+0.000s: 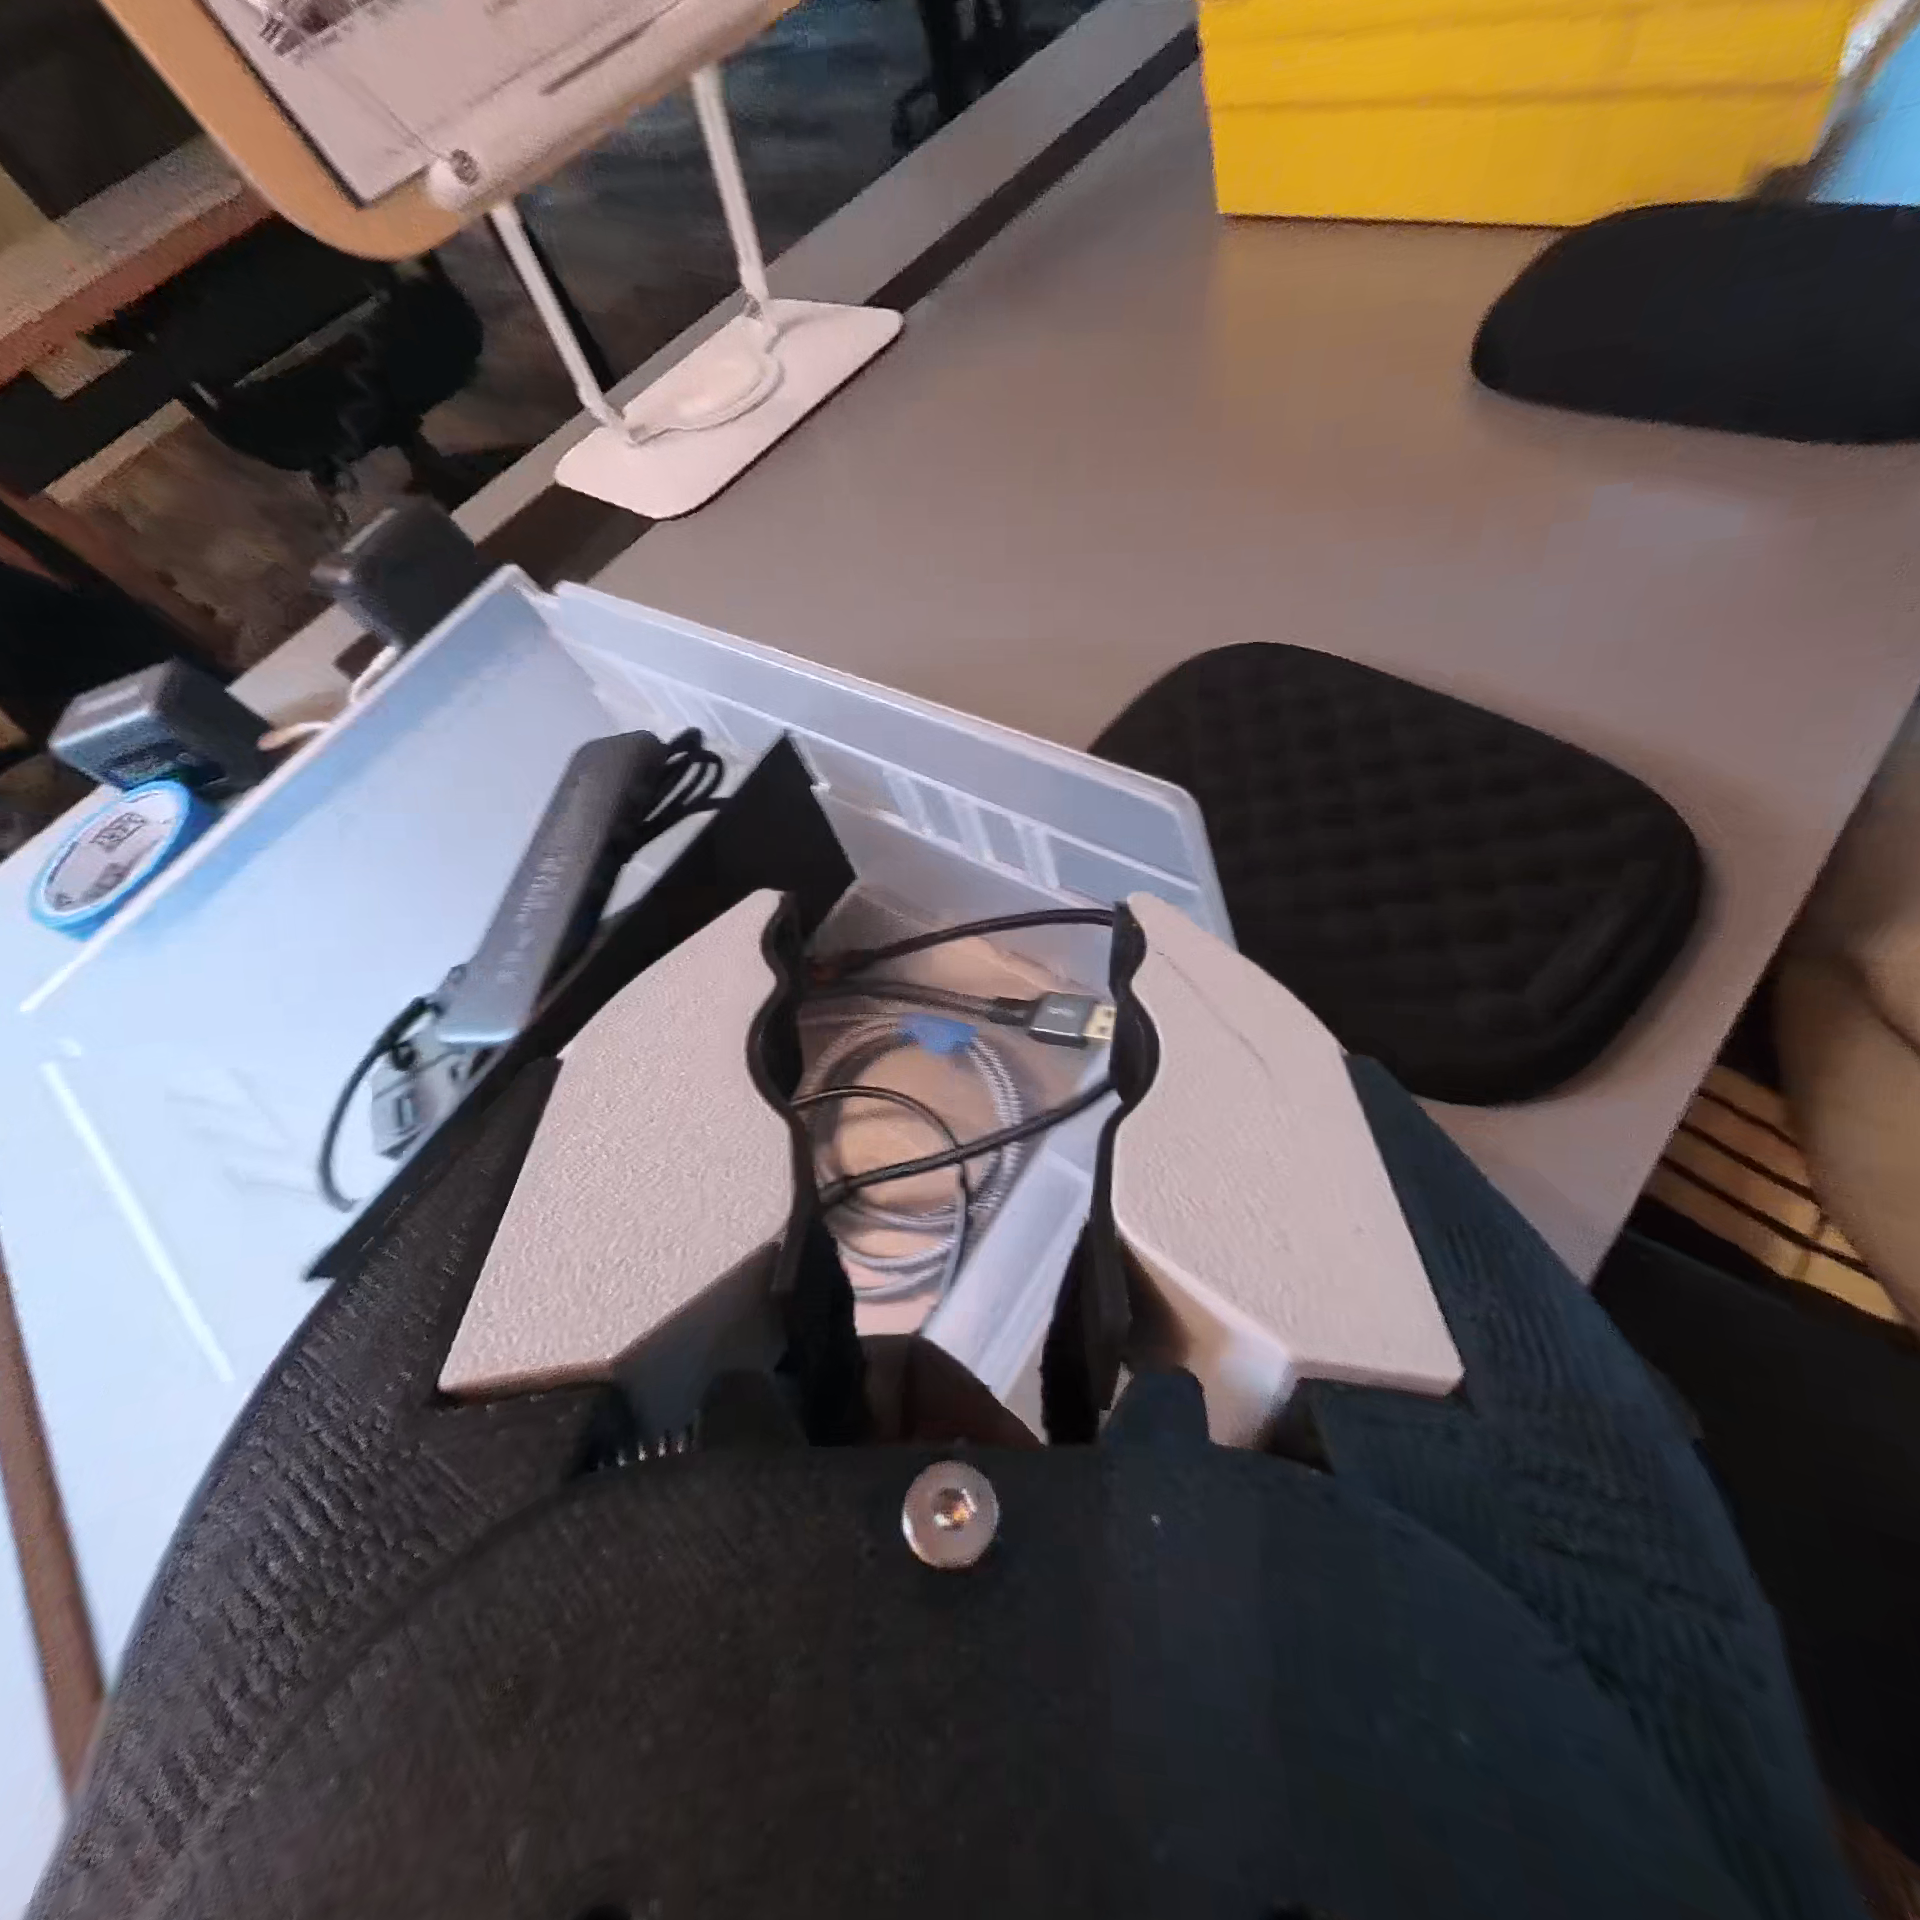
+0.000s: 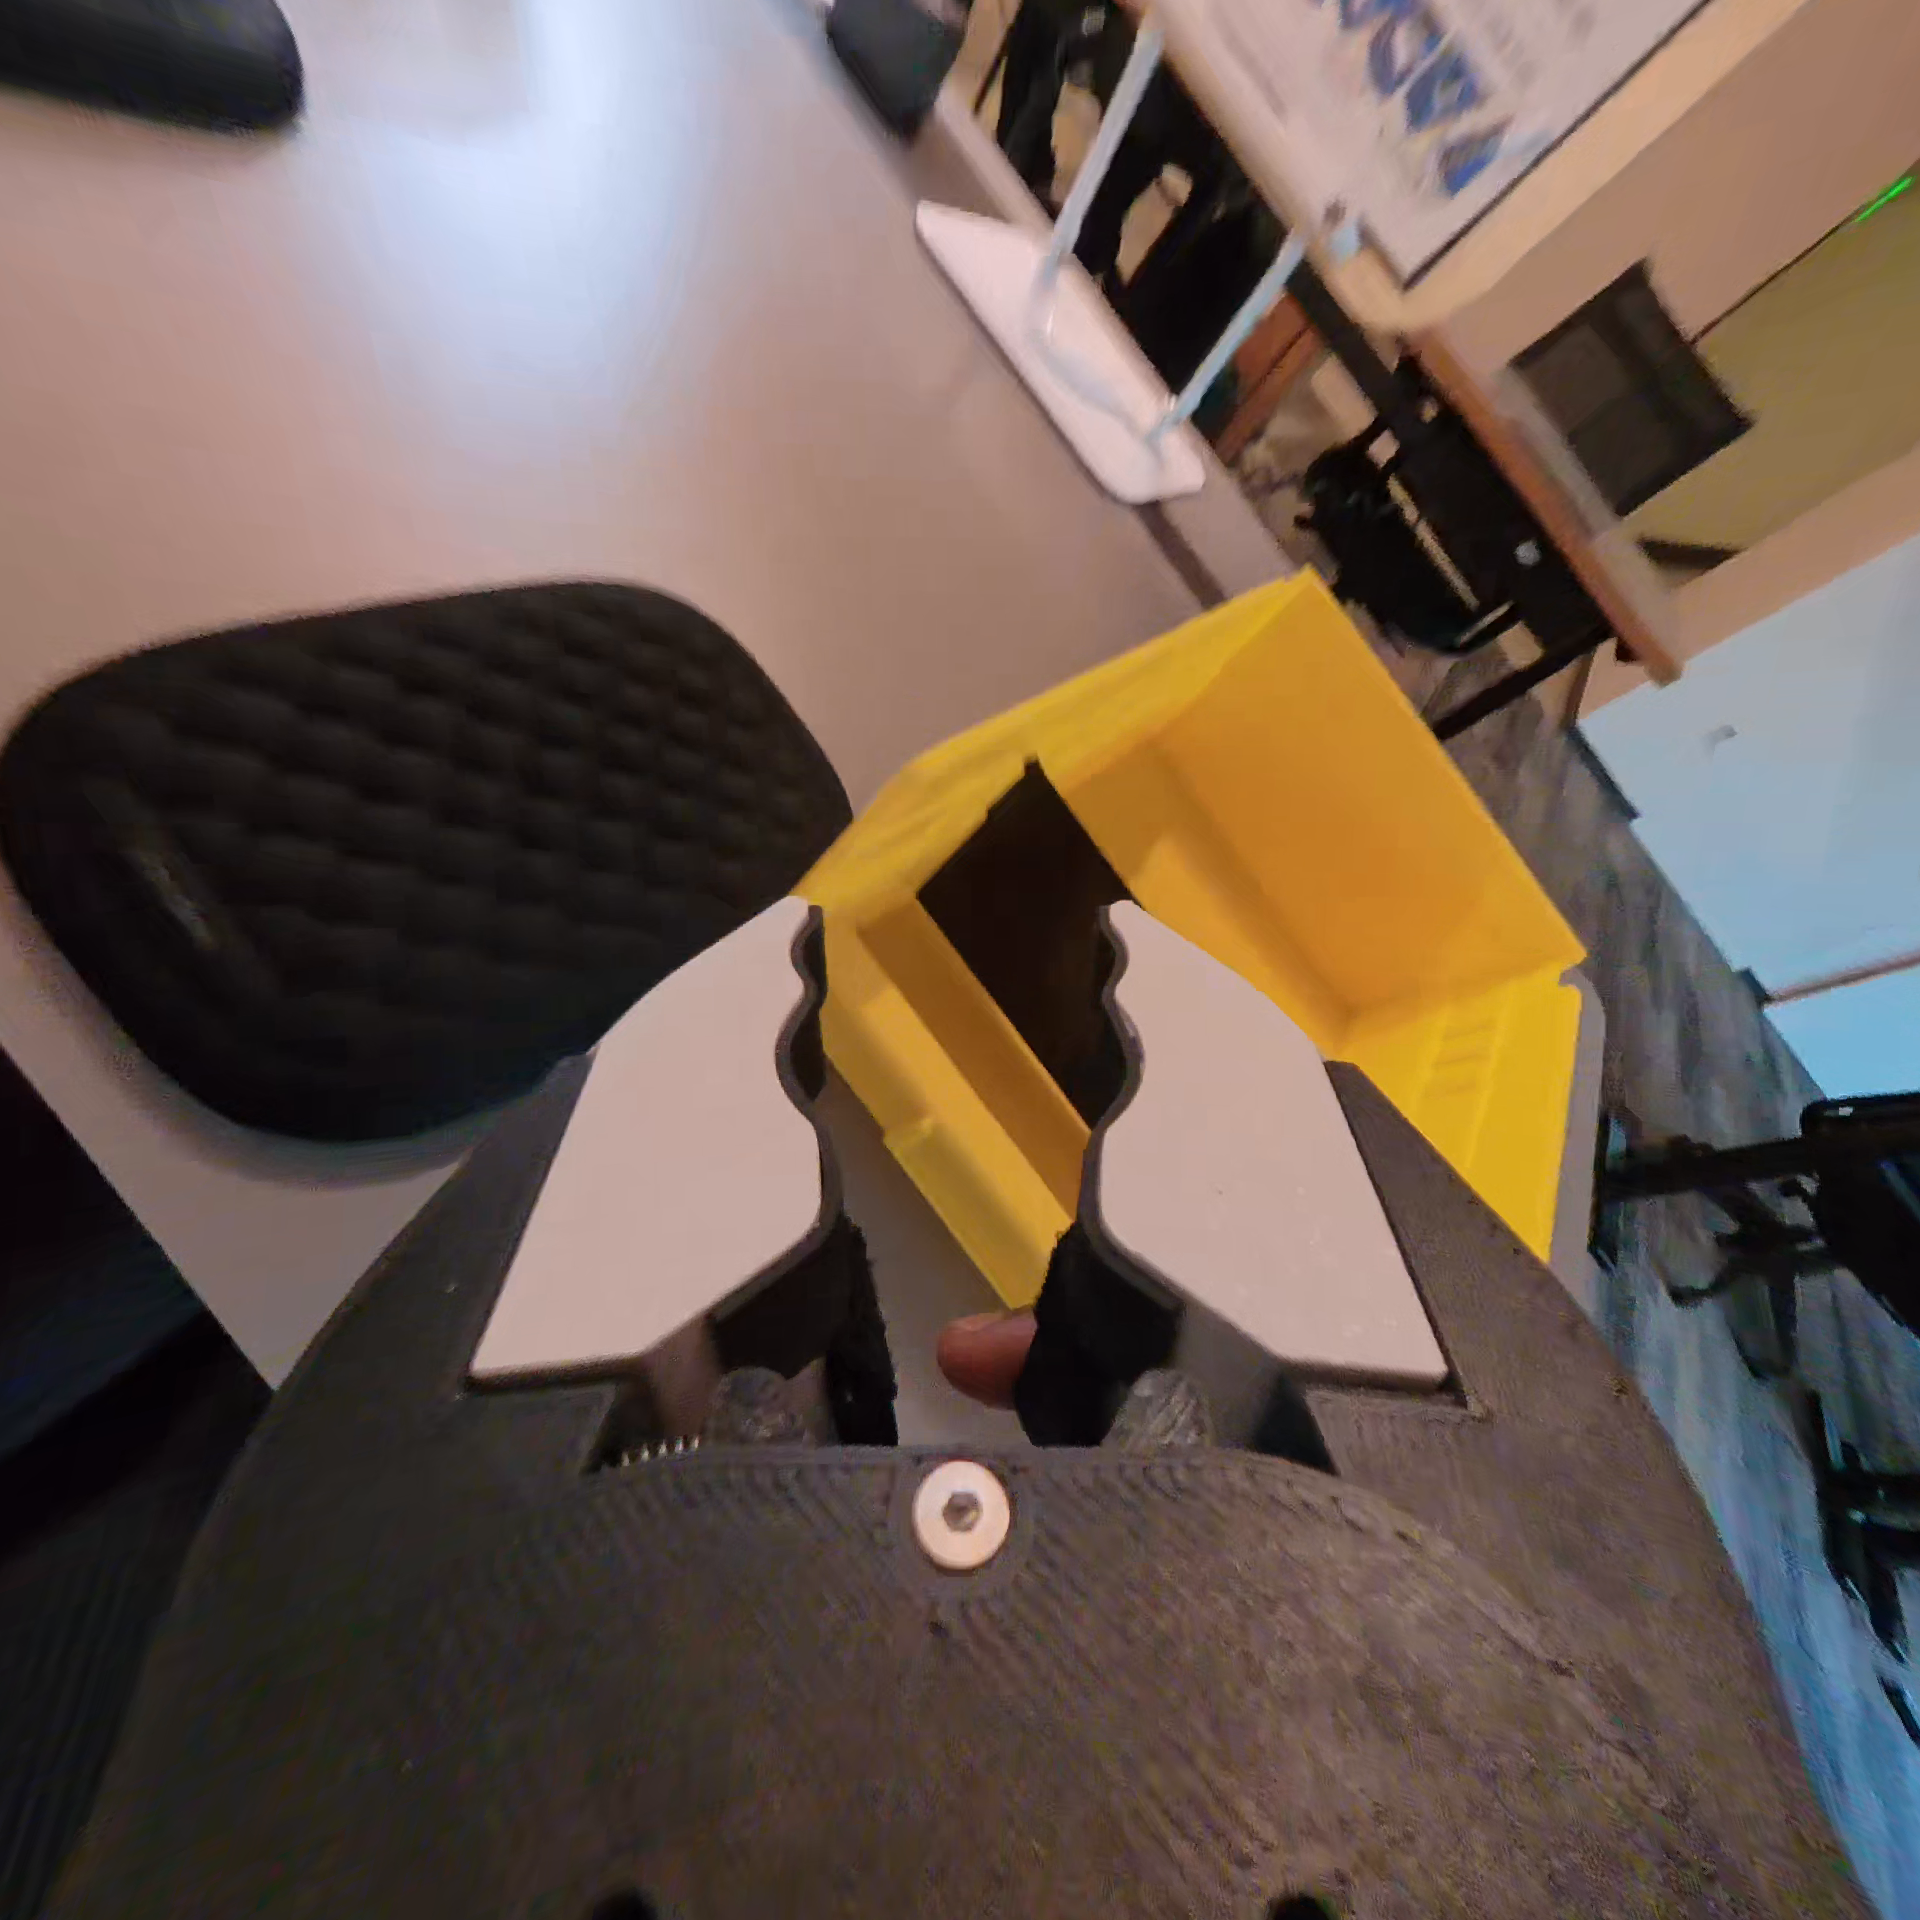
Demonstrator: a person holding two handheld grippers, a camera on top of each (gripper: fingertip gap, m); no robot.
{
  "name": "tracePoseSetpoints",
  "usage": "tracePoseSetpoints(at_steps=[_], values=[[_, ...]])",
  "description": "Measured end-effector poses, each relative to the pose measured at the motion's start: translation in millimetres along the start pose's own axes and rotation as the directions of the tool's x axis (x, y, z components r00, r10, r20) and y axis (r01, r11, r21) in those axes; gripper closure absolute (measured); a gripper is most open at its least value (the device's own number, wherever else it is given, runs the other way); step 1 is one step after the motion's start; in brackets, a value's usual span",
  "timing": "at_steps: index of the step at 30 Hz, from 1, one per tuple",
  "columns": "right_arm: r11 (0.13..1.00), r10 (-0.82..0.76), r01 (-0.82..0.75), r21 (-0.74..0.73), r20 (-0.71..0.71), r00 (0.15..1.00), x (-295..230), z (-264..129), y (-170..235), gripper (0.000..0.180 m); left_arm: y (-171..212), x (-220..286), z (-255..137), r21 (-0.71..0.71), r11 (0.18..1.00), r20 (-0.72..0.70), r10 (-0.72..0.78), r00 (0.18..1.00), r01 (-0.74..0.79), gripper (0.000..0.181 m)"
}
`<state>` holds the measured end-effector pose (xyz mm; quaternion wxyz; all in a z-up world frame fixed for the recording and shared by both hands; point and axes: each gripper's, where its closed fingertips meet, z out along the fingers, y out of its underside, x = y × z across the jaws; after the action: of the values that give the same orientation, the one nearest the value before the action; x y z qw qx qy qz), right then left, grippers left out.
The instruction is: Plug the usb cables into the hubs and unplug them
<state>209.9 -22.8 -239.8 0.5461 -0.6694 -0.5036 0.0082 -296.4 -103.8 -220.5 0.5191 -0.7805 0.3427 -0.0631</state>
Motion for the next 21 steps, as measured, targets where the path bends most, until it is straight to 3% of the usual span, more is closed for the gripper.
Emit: tracePoseSetpoints(at_steps=[1, 8, 13, 17, 21], values=[[0.999, 0.003, -0.003, 0.036, -0.006, 1.0, -2.5, -2.1, -7.9, 0.129, -2.8, -9.6, 0.9, -0.025, 1.0, 0.004, -0.008, 1.0, 0.008, 0.122], [0.975, 0.029, -0.03, 0.22, 0.01, 1.0, -19.7, -7.1, -48.1, 0.131, -3.7, -81.0, 41.8, -0.29, 0.957, -0.046, -0.038, 0.998, 0.024, 0.11], [0.968, 0.037, -0.027, 0.249, -0.036, 0.999, -15.1, -9.5, -53.9, 0.136, 16.6, -126.1, 74.9, -0.471, 0.873, -0.059, -0.175, 0.983, 0.127, 0.11], [0.973, 0.032, -0.014, 0.23, -0.073, 0.997, -10.3, -13.5, -49.3, 0.138, 30.0, -130.9, 92.8, -0.556, 0.808, -0.121, -0.313, 0.942, 0.197, 0.11], [0.97, 0.047, -0.025, 0.242, -0.084, 0.995, -6.8, -13.4, -46.3, 0.14, 46.6, -125.5, 104.9, -0.639, 0.75, -0.149, -0.337, 0.93, 0.17, 0.11]])
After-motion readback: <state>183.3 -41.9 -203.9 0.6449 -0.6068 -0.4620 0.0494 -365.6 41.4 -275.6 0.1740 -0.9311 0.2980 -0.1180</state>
